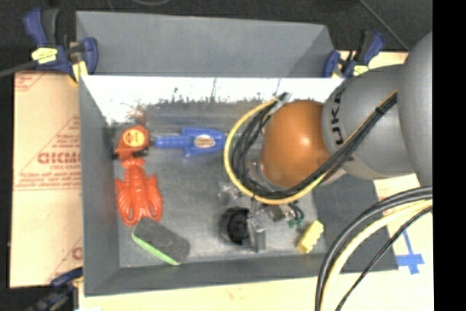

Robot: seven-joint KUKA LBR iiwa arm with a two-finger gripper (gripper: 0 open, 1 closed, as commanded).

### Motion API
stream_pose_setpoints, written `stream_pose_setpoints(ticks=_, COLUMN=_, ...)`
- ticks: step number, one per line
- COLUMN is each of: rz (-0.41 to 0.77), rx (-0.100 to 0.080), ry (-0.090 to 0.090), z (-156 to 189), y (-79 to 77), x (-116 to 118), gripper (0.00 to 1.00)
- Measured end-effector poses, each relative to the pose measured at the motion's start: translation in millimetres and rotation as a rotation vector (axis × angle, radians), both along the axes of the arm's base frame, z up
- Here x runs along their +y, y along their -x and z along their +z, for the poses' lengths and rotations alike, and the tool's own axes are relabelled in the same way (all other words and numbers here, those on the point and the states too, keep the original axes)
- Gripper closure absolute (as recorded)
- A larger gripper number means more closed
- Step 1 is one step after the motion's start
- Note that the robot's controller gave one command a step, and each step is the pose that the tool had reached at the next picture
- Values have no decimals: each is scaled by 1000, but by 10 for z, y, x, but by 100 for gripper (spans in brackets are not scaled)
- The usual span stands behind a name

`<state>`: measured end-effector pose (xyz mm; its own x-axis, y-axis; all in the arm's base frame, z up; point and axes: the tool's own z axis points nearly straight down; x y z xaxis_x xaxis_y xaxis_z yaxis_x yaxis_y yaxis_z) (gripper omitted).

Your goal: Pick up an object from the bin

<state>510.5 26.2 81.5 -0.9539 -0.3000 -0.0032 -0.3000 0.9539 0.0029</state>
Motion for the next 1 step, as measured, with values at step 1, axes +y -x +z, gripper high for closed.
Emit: stream_pose_setpoints(ticks=1, rz=115, rx=-1, ry=4, z=26, y=193, x=24, gripper=100)
